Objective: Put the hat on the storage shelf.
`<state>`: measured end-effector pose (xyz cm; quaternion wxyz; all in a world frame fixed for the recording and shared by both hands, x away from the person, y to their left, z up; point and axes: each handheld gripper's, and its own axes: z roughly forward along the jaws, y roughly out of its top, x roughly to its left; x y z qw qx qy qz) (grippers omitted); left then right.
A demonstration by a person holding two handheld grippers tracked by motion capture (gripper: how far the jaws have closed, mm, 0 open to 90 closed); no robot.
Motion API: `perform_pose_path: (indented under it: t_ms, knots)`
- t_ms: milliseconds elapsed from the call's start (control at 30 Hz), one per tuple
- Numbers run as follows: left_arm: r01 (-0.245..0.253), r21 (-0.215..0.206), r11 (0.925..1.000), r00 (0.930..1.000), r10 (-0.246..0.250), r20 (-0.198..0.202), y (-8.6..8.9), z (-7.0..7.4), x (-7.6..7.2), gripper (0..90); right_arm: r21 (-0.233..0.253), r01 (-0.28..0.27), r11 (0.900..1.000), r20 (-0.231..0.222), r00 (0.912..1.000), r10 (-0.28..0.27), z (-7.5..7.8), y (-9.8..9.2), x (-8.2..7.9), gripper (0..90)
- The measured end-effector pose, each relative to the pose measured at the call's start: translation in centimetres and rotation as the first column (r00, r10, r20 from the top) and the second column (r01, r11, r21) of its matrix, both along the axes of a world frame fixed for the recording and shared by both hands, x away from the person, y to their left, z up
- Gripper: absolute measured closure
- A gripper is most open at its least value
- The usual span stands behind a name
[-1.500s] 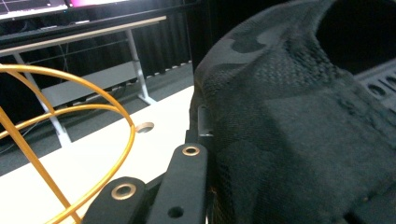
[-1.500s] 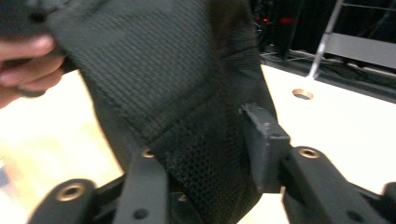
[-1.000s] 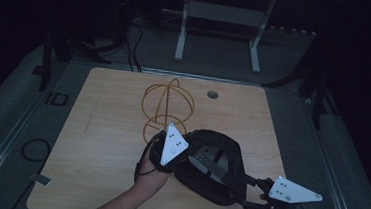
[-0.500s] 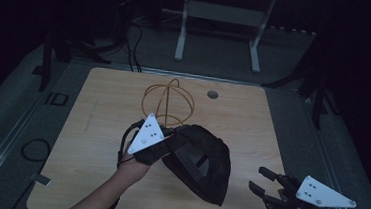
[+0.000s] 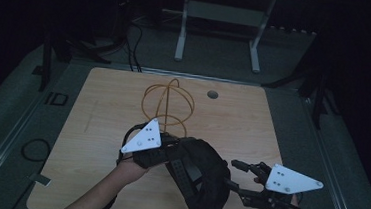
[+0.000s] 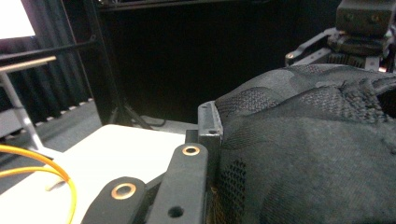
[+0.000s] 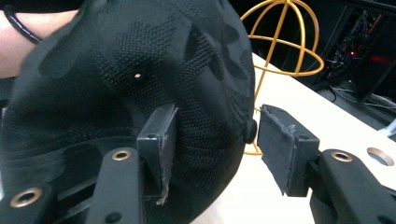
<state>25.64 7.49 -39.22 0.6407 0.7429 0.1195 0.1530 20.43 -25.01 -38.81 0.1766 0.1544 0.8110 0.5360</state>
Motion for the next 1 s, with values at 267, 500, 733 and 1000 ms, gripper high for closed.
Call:
perform_pose_path:
  t_ms: [267,500,733,1000]
  knots:
    - [0.036,-0.018,0.9992,0.9993,-0.037,-0.001,-0.4,-0.1,-0.1,88.8,0.000,-0.048,0.999,0.006,0.9988,0.048,0.1,1.1,0.1,56.5]
    - [0.035,-0.019,0.9992,0.9993,-0.035,-0.010,-0.4,0.0,0.0,88.8,-0.024,-0.060,0.998,0.015,0.9981,0.060,0.0,1.3,0.0,84.5]
    - [0.038,-0.003,0.9993,0.9974,-0.039,-0.060,-0.6,-0.1,0.4,88.6,0.001,-0.054,0.999,-0.001,0.9985,0.054,-0.1,1.1,-0.1,89.2]
    - [0.013,0.029,0.9995,0.9990,-0.012,-0.043,-0.9,0.4,0.5,87.5,0.102,-0.034,0.994,-0.017,0.9992,0.036,0.7,0.0,0.0,89.4]
